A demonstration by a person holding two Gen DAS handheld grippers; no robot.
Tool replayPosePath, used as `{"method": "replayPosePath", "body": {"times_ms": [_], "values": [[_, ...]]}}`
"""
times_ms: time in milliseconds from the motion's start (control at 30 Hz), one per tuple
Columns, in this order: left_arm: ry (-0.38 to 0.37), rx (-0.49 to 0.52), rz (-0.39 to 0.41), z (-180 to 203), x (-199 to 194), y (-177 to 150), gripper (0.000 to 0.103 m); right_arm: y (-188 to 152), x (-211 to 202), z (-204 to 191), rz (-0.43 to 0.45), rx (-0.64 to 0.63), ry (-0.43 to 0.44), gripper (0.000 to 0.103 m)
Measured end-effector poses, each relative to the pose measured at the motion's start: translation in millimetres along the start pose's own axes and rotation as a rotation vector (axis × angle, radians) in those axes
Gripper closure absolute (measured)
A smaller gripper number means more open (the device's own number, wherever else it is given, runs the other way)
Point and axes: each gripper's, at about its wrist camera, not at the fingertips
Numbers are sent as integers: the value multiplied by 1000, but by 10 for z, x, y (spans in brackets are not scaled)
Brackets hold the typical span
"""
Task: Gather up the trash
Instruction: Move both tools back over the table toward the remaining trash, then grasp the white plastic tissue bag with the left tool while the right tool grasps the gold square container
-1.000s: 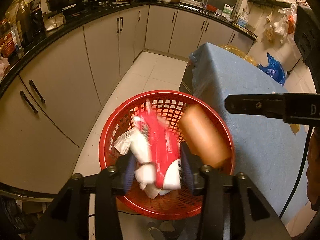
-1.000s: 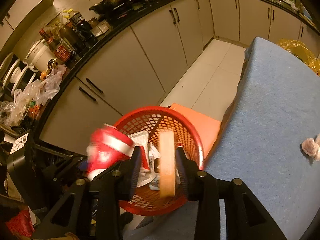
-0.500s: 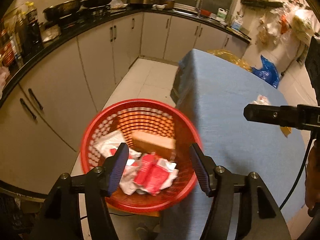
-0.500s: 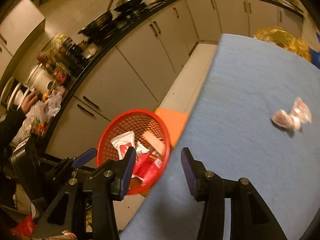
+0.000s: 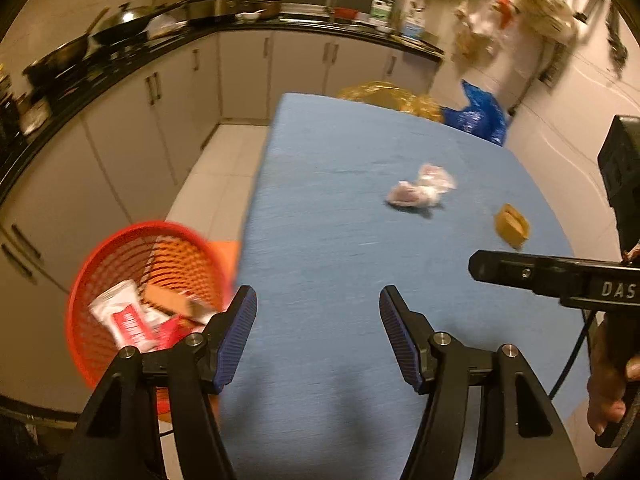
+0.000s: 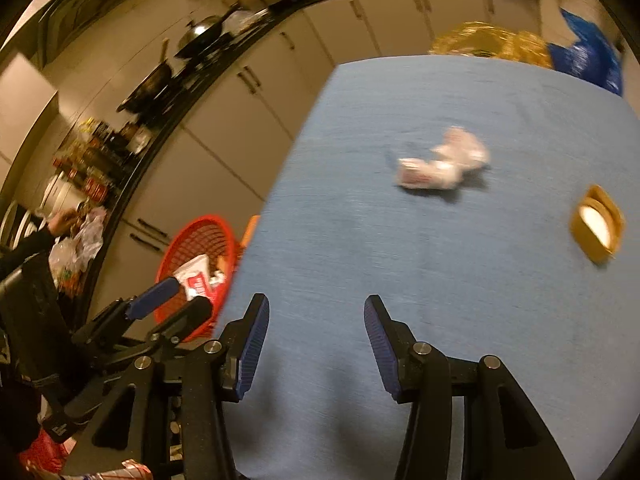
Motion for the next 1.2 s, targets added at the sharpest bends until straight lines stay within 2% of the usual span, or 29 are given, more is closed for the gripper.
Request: {"method": "replayPosePath", "body": {"times_ms": [267,600,800,900,1067,1200], "values": [[-44,49,-31,643,120,-86,39,-174,-319,710,18,83,-35,46],[-40,40,-63,937,336,-123,38,-230,-545,1322,28,144,-73,45],[-41,50,-46,1111,503,97,27,-335,-696,1565,34,169,-84,44],[-44,99,-27,1247,645,267,20,-397,-774,1657,34,178,-91,44],[10,191,-19,1424,1058,551,19,-493,-951,1788,48,190,-116,41],[43,277,-39,1564,1416,648,19,-555,-1019,1883,38,198,-135,41]]}}
Point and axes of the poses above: each gripper's, at about its wrist camera, not at the fingertips, and x roughly the way its jaws point, z to its right, y to its top, and after that the axes turned 12 degrees about -x, right-handed
